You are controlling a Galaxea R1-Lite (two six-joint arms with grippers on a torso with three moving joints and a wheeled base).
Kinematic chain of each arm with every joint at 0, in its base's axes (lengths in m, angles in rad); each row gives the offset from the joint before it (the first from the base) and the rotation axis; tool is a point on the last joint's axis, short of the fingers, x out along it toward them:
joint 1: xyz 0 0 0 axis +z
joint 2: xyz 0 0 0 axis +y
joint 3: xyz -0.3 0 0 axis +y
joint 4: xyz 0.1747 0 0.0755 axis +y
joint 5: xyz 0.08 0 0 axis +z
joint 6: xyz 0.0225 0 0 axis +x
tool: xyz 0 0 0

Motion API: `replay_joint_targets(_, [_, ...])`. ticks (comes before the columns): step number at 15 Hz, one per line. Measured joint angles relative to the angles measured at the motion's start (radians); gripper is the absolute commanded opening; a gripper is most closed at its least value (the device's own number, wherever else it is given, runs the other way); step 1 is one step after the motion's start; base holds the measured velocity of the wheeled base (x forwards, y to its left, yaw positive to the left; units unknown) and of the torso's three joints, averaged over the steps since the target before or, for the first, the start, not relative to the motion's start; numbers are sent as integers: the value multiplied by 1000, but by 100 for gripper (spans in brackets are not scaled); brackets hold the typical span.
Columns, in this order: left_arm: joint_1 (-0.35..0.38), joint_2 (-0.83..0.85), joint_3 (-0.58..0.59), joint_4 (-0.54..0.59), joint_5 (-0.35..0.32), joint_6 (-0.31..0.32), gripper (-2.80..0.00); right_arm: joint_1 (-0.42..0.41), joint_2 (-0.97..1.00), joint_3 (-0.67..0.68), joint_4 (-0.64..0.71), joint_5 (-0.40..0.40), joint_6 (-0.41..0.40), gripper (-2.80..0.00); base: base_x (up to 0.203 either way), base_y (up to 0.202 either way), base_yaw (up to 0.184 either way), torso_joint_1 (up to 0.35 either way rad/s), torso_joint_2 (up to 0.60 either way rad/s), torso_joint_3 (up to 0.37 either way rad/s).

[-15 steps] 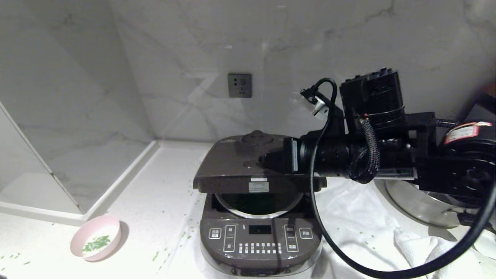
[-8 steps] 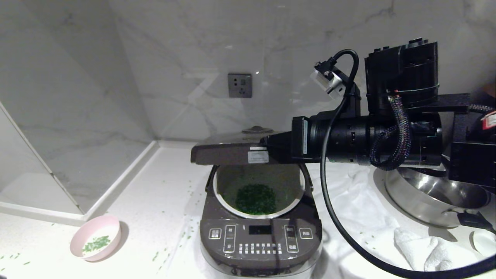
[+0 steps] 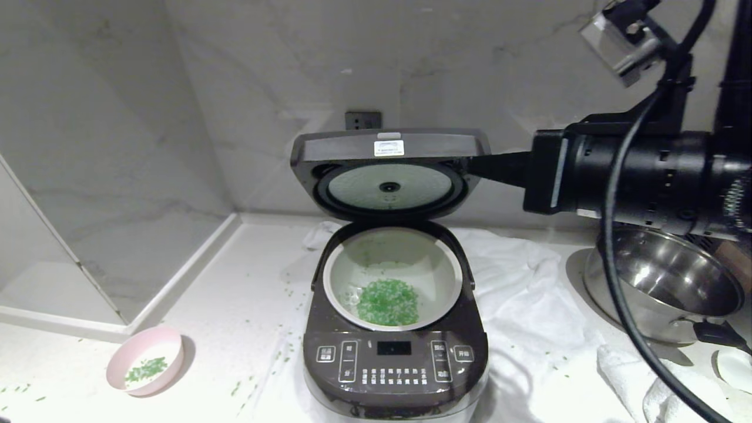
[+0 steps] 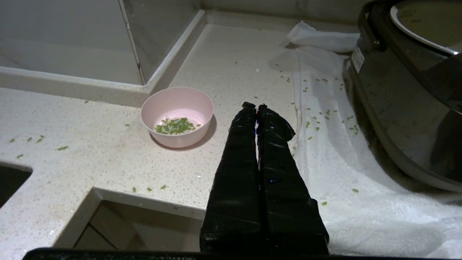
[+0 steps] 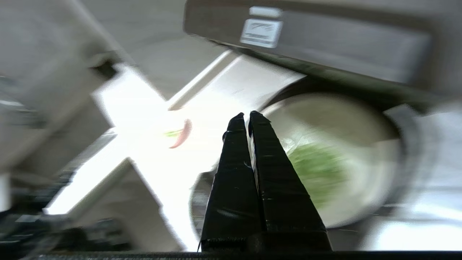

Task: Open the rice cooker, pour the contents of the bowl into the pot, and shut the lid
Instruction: Turn on the tap

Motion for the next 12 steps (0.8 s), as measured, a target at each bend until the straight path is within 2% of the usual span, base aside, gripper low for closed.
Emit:
replay_joint_targets(4, [0,0,0,0,0,0,-280,5,-189,130,0,-219,-186,-280,0,0,0,0,0,0])
replay_joint_targets(7, [0,0,0,0,0,0,-280,-4,-333,229,6,-372,-273,-280,0,0,0,0,0,0])
replay_joint_targets(9, [0,0,0,0,0,0,-280,-74,-425,275,22,-422,-324,-280,0,0,0,0,0,0])
replay_joint_targets(12, [0,0,0,0,0,0,-280,-215,-569,356,57,-456,-382,-280,0,0,0,0,0,0])
